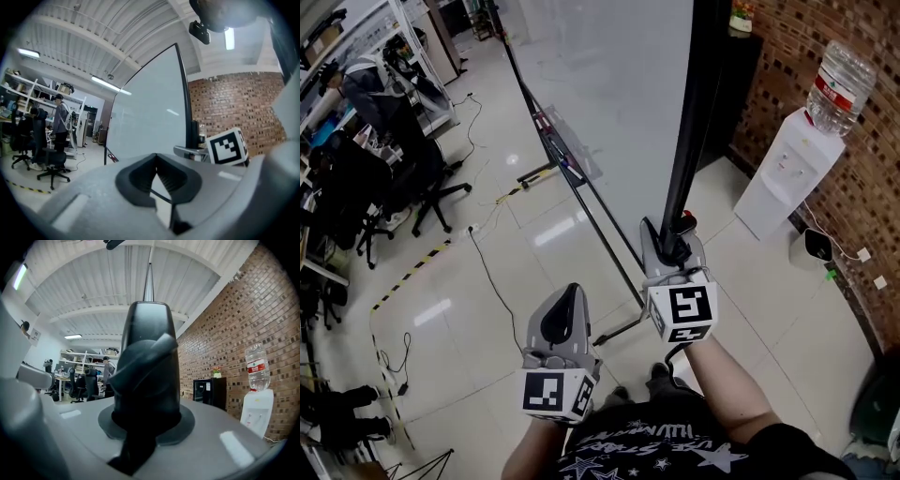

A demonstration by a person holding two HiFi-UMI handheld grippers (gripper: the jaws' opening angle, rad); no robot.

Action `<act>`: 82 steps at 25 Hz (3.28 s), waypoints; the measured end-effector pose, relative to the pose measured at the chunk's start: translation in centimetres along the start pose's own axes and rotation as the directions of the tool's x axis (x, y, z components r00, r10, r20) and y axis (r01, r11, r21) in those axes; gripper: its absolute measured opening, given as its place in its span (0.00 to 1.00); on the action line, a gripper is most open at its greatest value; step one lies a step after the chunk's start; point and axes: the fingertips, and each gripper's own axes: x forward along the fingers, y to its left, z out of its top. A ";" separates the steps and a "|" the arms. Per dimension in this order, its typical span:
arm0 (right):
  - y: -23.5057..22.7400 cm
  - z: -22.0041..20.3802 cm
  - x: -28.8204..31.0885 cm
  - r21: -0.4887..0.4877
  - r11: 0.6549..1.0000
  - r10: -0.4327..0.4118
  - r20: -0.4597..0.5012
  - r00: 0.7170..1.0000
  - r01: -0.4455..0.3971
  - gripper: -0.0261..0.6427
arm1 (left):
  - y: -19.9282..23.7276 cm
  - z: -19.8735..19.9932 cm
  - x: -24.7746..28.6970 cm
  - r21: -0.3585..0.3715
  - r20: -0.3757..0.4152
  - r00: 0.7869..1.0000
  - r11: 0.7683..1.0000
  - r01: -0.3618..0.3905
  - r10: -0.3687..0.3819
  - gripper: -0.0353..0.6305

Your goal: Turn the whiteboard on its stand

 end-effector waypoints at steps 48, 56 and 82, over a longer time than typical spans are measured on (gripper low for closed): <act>17.9 2.3 -26.6 -0.004 0.985 -0.175 0.001 0.985 0.175 0.16 | -2.5 -2.8 -28.3 0.025 -0.064 0.992 0.994 0.109 -0.107 0.06; 19.6 2.6 -30.7 -0.005 0.977 -0.212 -0.001 0.977 0.212 0.16 | -2.1 -3.1 -32.5 -0.007 -0.073 0.981 0.983 0.182 -0.182 0.06; 33.0 3.0 -46.7 -0.021 0.949 -0.315 0.008 0.949 0.315 0.16 | -5.3 -3.6 -45.7 -0.008 -0.048 0.904 0.905 0.425 -0.425 0.06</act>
